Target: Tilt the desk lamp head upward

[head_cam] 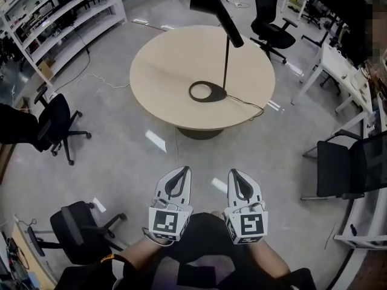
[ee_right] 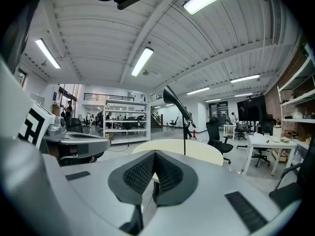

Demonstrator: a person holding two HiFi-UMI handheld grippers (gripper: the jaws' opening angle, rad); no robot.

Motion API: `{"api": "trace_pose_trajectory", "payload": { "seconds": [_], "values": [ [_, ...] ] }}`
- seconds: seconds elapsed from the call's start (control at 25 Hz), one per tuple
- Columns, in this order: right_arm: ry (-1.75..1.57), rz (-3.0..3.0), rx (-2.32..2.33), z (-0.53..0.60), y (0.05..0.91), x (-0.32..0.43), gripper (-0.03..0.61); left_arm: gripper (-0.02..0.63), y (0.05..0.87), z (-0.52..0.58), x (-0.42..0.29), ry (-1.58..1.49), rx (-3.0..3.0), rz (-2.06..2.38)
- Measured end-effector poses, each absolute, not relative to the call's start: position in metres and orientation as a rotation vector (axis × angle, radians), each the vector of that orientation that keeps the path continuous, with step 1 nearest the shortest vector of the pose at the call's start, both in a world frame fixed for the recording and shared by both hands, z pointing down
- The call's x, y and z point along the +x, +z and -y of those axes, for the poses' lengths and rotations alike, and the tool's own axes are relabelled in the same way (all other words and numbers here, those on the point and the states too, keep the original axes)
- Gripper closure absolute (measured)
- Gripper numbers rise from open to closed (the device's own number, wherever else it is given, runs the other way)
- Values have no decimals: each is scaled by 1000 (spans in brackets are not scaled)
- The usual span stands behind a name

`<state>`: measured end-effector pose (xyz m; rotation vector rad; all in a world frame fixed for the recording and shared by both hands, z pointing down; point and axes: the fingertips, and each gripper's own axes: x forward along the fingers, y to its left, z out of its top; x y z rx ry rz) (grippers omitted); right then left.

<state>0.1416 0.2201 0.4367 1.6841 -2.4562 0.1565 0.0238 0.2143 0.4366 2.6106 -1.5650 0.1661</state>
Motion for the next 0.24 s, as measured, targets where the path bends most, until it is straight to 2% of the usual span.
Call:
{"api": "trace_pose_trajectory", "payload": {
  "seconds": [0.24],
  "values": [
    [163,2448,1698,-214,437,134,565,566,435,-209,14,162,2619,1560]
  ]
}}
